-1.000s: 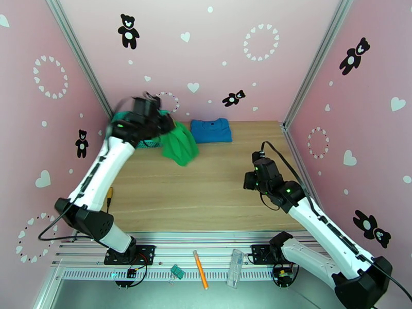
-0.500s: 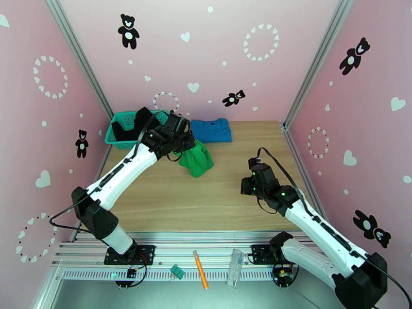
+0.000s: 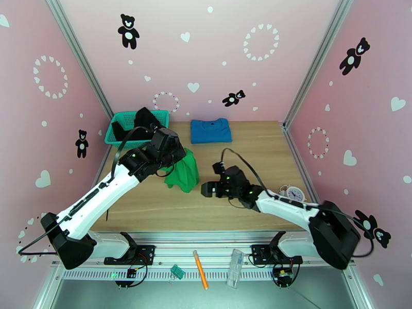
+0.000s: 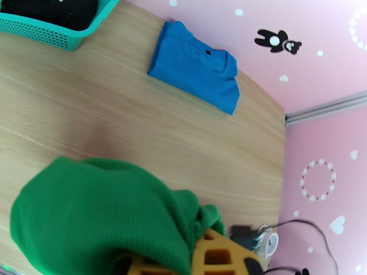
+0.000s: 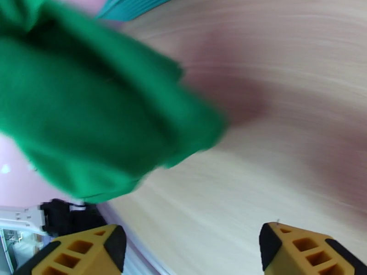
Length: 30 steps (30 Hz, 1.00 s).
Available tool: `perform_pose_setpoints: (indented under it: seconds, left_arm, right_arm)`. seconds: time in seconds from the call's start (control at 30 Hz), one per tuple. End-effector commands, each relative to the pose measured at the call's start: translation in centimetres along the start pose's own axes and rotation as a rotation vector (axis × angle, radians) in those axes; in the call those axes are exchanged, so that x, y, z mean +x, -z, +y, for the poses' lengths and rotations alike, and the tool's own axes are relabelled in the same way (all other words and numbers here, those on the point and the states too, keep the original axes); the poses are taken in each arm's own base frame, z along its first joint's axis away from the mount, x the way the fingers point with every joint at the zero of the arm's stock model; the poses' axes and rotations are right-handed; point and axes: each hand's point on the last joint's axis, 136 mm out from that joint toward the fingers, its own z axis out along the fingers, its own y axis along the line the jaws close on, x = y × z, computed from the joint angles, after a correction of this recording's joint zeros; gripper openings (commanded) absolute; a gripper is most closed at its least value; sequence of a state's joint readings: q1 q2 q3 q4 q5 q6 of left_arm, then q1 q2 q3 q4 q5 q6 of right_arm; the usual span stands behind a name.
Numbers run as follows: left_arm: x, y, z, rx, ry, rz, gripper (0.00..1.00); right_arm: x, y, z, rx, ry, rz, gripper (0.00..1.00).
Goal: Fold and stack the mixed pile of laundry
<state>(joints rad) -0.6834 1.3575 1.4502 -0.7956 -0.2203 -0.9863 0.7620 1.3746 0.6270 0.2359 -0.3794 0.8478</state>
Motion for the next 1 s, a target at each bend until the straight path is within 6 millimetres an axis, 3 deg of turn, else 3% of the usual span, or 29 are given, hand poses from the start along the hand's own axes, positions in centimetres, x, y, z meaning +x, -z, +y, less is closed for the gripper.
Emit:
perform_pose_setpoints:
  seconds: [0.0,0.2,0.57,0.73,0.87,0.97]
  left_arm:
    - [-2.1,1.9,-1.5,0.069,0.061,-0.08,0.0]
    - [-2.0,2.1,-1.5,0.08,0.084,-0.079,0.0]
    - [-1.8,2.1,-2.0,0.105,0.101,-0.065,0.0]
    - [-1.7,2.3,-2.0,0.113,0.105,-0.06,0.0]
    - [-1.9,2.6,-1.6,0.106,0.104,-0.074,0.0]
    - [-2.1,2.7,-1.1,0.088,0.096,-0.088,0.0]
  right_arm:
    - [-1.8,-1.1,3.8,-0.162,0.032,-0.081,0.85]
    - [-3.1,-1.7,4.9,-0.186,0.059,-0.134,0.91]
    - [-5.4,-5.8,2.6,-0.148,-0.022,-0.242,0.94]
    - [-6.2,-7.3,3.4,-0.215,-0.021,-0.268,0.83]
    - [-6.3,-7.5,3.5,-0.207,-0.016,-0.273,0.59]
    - [-6.0,-6.9,2.9,-0.169,-0.005,-0.275,0.51]
